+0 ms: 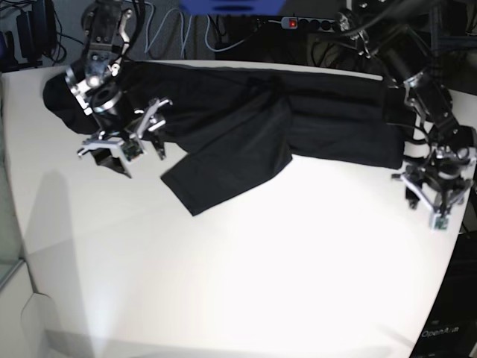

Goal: Fold the T-shirt properly
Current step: 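Release the sleeve and move the left gripper over the shirt middle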

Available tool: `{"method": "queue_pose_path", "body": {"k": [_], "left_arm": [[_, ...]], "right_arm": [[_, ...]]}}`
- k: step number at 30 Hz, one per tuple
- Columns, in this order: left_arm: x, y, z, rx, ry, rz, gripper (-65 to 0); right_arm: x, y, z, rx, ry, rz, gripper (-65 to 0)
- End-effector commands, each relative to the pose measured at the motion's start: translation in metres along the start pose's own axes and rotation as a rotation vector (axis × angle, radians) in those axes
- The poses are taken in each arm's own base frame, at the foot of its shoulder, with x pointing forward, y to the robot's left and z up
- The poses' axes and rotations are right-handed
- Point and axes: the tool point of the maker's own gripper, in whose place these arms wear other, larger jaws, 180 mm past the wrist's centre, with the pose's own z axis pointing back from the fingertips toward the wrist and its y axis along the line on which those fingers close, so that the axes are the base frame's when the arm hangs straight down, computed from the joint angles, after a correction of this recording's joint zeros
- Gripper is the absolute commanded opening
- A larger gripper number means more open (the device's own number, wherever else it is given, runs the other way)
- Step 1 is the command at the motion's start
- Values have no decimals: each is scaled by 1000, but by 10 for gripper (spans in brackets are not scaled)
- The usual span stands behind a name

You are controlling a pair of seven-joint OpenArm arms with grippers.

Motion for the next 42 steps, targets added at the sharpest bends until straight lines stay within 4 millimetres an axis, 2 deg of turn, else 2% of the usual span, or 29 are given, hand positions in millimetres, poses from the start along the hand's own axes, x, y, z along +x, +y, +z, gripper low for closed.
{"method": "queue_pose_path", "body": {"k": [1, 5, 8, 10, 13, 16, 18, 20, 24, 32, 37, 42], "left_arm": [[37, -6, 0, -16, -94, -26, -329], [99, -74, -9, -152, -202, -106, -329], [145, -130, -4, -254, -290, -157, -329], [160, -170, 1, -330, -322, -195, -327], [161, -241, 6, -457, -310, -315, -326], [143, -302, 10, -564, -267, -477, -325], [131, -328, 13, -609, -249, -565, -325], [121, -345, 17, -646, -236, -613, -325], [114, -367, 26, -690, -245, -680, -325], [110, -418, 66, -752, -338, -908, -325], [91, -405, 46, -565, -237, -1057, -325], [77, -401, 47, -527, -181, -1063, -325]], "right_arm": [[3, -20, 7, -54, -22, 3, -254], [-20, -63, 28, -182, 36, -17, -254], [-34, -90, 47, -271, 73, -30, -254], [-42, -104, 59, -321, 95, -38, -254], [-58, -122, 78, -390, 137, -55, -255], [-68, -134, 92, -438, 160, -67, -255], [-72, -138, 97, -455, 170, -71, -255], [-75, -140, 101, -467, 178, -75, -255], [-75, -140, 101, -468, 180, -76, -255], [-73, -139, 99, -463, 174, -75, -255], [-73, -139, 99, -463, 174, -75, -255], [-72, -139, 98, -464, 171, -76, -255]]}}
